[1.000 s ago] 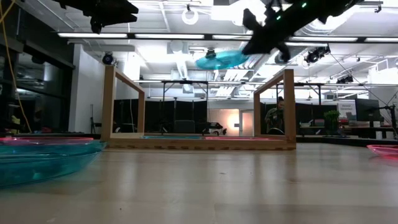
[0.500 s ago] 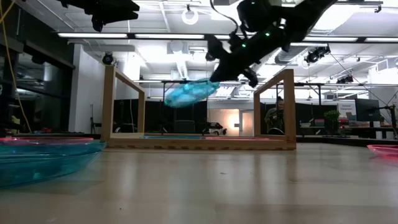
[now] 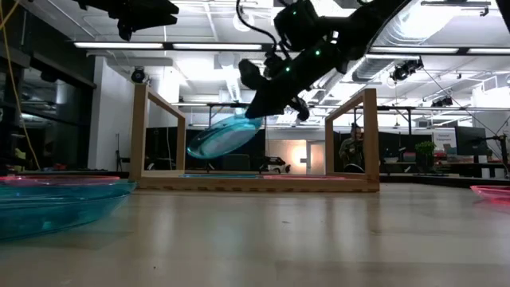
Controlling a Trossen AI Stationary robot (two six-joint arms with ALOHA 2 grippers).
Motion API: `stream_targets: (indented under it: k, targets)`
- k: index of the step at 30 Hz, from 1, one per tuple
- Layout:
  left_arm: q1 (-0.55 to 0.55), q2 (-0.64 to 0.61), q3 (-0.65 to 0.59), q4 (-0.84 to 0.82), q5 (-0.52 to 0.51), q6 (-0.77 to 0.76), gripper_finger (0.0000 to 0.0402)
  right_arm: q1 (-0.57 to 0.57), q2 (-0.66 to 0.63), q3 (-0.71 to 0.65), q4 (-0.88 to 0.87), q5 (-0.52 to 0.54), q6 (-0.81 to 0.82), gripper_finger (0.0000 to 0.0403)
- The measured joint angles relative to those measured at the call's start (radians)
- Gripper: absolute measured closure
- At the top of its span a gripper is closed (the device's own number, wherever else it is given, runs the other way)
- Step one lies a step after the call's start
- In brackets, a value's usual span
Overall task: Place and stack plates onto a shelf
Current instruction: Stack the blue plate on top of the blue plate on the shelf
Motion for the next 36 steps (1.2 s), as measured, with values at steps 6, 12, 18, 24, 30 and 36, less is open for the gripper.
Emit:
stream_targets:
  k: [6, 12, 18, 24, 30, 36]
  targets:
    - [0.000, 0.000, 0.000, 0.000, 0.000, 0.000, 0.0275, -0.002, 0.040, 0.000, -0.004, 0.019, 0.015, 0.0403]
    - [0.000, 0.000, 0.000, 0.004, 0.000, 0.000, 0.0275, -0.002, 0.056, 0.000, 0.002, 0.058, 0.053, 0.0403]
    - [0.000, 0.000, 0.000, 0.004, 0.000, 0.000, 0.0275, -0.002, 0.056, 0.000, 0.000, 0.050, 0.054, 0.0402]
    - [0.000, 0.000, 0.000, 0.005, 0.000, 0.000, 0.0275, -0.008, 0.056, 0.000, 0.003, -0.004, 0.079, 0.0359]
    - [0.000, 0.000, 0.000, 0.014, 0.000, 0.012, 0.0275, -0.008, 0.056, 0.000, 0.004, -0.046, 0.053, 0.0274]
    - [0.000, 0.000, 0.000, 0.014, 0.000, 0.016, 0.0275, -0.008, 0.035, -0.002, -0.001, -0.045, -0.083, 0.0221]
